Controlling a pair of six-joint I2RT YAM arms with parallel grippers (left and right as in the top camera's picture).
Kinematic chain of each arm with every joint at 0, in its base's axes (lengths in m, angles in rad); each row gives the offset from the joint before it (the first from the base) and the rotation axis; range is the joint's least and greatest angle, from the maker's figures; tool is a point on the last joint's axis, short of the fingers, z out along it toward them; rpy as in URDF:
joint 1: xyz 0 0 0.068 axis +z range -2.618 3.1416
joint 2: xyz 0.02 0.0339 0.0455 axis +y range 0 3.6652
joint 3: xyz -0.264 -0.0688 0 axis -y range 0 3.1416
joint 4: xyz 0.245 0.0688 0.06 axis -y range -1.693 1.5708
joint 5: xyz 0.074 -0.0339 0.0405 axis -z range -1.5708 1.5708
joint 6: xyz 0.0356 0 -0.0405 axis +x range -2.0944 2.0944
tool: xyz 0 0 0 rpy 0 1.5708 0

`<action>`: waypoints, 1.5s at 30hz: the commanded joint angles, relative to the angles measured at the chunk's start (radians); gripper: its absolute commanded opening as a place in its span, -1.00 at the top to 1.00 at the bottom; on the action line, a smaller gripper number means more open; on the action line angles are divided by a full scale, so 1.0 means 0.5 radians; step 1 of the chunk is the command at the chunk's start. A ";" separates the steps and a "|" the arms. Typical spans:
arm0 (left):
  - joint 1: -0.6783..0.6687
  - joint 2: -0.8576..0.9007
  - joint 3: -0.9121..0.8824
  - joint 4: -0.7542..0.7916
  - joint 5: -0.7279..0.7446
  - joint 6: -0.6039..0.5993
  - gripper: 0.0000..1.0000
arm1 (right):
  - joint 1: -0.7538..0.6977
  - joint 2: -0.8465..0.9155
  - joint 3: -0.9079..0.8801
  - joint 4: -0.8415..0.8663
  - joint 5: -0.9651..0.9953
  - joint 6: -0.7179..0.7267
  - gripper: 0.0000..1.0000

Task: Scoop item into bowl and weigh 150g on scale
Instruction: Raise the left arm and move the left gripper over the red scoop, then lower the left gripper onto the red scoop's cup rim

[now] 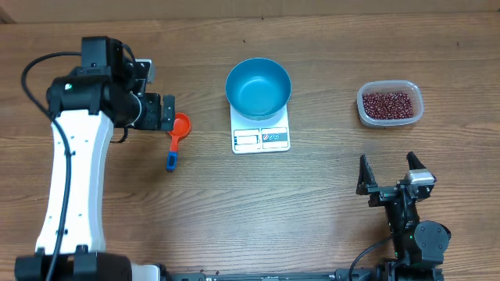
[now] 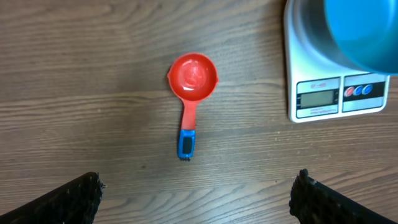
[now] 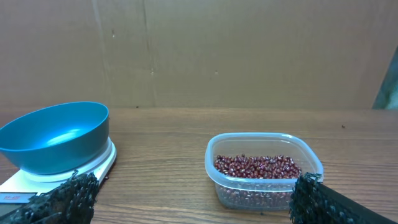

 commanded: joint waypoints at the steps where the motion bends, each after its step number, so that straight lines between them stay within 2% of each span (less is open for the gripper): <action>1: 0.009 0.111 0.048 -0.011 0.018 0.043 -0.99 | 0.013 -0.016 -0.021 0.006 -0.011 -0.002 -1.00; 11: 0.009 0.311 0.048 -0.033 0.014 0.043 -0.99 | 0.013 -0.016 -0.021 0.006 -0.011 -0.002 -1.00; 31: 0.008 0.315 0.048 -0.006 0.013 0.045 -0.99 | 0.013 -0.016 -0.021 0.006 -0.011 -0.002 -1.00; 45: 0.010 0.330 0.047 0.127 -0.085 0.043 -0.99 | 0.013 -0.016 -0.021 0.006 -0.011 -0.002 -1.00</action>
